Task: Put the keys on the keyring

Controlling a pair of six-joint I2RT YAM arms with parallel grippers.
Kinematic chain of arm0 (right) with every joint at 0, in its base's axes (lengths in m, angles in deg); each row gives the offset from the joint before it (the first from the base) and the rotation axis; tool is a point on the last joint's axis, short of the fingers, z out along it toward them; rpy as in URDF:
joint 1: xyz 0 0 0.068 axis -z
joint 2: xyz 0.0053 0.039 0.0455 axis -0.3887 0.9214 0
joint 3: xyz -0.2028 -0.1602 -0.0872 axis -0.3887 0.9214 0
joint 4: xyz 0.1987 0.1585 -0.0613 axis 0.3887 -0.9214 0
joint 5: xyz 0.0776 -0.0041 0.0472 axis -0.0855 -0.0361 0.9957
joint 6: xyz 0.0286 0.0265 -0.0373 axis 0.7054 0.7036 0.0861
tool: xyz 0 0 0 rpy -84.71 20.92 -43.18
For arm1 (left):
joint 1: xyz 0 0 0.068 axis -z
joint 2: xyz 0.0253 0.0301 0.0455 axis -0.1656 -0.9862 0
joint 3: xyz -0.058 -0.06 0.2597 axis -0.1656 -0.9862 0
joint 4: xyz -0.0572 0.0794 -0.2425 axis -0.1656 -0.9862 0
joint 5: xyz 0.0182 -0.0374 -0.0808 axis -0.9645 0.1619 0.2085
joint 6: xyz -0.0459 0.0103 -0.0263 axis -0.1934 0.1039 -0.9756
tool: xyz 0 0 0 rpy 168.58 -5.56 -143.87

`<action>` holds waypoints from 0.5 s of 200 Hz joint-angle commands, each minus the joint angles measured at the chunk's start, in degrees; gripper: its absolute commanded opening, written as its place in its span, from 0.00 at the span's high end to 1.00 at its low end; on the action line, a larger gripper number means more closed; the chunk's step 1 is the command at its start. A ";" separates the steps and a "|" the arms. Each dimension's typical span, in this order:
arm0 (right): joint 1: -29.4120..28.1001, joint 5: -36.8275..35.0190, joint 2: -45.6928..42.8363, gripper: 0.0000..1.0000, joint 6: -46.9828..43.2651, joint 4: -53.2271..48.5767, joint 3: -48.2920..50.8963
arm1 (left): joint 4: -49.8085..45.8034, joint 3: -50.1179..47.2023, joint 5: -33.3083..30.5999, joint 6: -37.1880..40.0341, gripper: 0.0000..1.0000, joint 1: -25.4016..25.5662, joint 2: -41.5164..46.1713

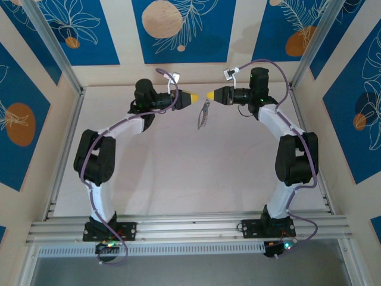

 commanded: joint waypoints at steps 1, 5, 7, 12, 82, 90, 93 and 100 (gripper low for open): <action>-0.93 2.02 0.32 1.00 1.04 2.19 0.43 | -0.33 2.52 2.58 2.09 0.63 -0.29 -1.09; -1.04 2.01 0.44 1.00 1.14 2.24 0.44 | -0.42 2.62 2.59 2.13 0.63 -0.26 -1.26; -1.06 2.01 0.42 1.00 1.22 2.32 0.41 | -0.47 2.70 2.59 2.08 0.63 -0.26 -1.35; -1.17 1.99 0.50 1.00 1.26 2.47 0.41 | -0.51 2.85 2.68 2.12 0.64 -0.22 -1.53; -2.80 2.14 1.20 1.00 1.69 2.44 -1.21 | -1.26 4.30 2.76 2.68 0.64 0.14 -2.68; -2.90 2.05 1.13 1.00 1.68 2.44 -1.21 | -1.44 4.47 2.77 2.70 0.65 0.17 -2.86; -2.91 2.04 1.19 1.00 1.68 2.46 -1.19 | -1.47 4.54 2.83 2.68 0.65 0.20 -2.90; -2.99 1.98 1.11 1.00 1.62 2.44 -1.30 | -1.48 4.65 2.80 2.68 0.65 0.17 -2.86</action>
